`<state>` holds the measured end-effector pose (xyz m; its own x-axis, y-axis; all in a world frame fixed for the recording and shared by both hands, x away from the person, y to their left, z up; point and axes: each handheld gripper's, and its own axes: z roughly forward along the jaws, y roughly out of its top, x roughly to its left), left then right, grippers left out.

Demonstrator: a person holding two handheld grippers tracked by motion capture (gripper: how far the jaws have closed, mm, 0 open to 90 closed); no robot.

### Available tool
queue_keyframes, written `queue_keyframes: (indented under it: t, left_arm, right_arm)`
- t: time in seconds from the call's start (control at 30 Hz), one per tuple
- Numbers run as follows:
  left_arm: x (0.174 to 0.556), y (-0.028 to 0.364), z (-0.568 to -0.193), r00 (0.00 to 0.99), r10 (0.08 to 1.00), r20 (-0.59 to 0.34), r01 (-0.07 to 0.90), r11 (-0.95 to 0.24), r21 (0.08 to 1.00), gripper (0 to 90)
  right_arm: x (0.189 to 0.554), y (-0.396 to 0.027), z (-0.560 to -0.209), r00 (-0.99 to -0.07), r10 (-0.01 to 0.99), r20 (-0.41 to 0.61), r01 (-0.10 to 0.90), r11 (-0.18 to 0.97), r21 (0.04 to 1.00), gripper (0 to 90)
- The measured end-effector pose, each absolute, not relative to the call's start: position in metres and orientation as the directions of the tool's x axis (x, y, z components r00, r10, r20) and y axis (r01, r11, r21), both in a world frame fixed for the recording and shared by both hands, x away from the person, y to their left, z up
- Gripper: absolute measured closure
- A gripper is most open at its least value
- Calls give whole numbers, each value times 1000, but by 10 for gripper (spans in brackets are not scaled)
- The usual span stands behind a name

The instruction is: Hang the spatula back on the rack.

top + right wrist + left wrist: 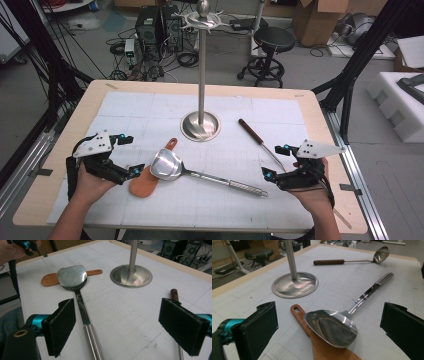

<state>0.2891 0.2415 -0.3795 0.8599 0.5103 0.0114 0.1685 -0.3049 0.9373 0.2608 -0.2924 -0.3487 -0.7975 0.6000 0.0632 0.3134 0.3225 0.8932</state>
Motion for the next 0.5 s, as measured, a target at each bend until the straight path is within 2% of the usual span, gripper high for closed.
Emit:
queue_keyframes:
  t: [0.23, 0.5]
  left_arm:
    - [291, 238, -380, 867, 497, 6, 175, -316, 932, 17]
    - [304, 213, -369, 889, 457, 9, 178, -364, 914, 17]
  right_arm:
    - [263, -290, -346, -803, 594, 56, 311, 336, 889, 135]
    - [267, -294, -344, -806, 587, 73, 322, 331, 887, 135]
